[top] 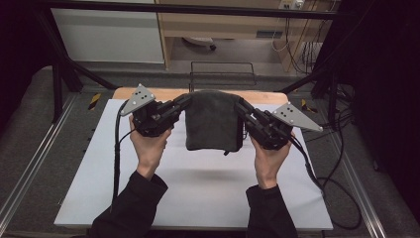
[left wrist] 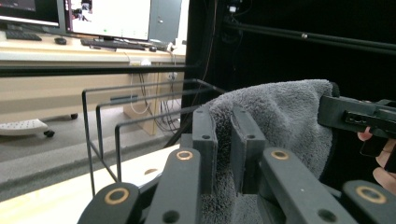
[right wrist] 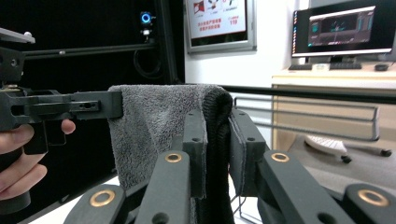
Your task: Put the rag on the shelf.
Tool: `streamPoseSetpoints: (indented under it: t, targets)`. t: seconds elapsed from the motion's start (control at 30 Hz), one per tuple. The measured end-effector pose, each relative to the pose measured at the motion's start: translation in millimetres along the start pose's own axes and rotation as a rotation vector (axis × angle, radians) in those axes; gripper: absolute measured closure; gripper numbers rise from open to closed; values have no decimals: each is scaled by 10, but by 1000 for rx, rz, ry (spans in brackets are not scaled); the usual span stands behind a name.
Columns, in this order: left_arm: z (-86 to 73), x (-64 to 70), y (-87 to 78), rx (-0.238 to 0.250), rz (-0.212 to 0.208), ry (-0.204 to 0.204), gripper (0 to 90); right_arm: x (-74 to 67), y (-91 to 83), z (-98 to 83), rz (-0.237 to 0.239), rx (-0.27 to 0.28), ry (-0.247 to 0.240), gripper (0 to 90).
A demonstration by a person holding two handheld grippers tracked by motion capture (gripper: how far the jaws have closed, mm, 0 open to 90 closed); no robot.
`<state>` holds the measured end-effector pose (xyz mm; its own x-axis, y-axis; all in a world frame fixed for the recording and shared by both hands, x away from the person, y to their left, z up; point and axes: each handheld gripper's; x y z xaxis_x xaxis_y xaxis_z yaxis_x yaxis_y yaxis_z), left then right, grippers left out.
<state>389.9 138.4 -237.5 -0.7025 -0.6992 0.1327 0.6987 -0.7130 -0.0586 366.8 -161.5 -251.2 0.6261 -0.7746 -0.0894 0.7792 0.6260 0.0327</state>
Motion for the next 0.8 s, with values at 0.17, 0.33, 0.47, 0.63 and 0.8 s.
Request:
streamPoseSetpoints:
  t: [0.17,0.33,0.47,0.63,0.8]
  targets:
    - [93,-4,41,28,-2,-5,815,6,12,102,-14,19,-7,788]
    - [188,-6,94,59,-2,-10,816,17,37,202,-22,39,-18,788]
    - [266,0,130,75,-2,-4,816,26,52,285,-32,56,-29,788]
    - [368,-7,189,89,-2,-12,816,42,66,394,-40,73,-32,789]
    - [480,-3,246,107,3,-7,816,68,107,515,-46,82,-42,790]
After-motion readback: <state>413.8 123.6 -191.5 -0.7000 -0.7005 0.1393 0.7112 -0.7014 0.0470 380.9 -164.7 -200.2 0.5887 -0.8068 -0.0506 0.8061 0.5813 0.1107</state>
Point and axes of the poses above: each handheld gripper's, and its own axes: y roughly forward along the jaws, z roughly out of its top, x roughly to its right
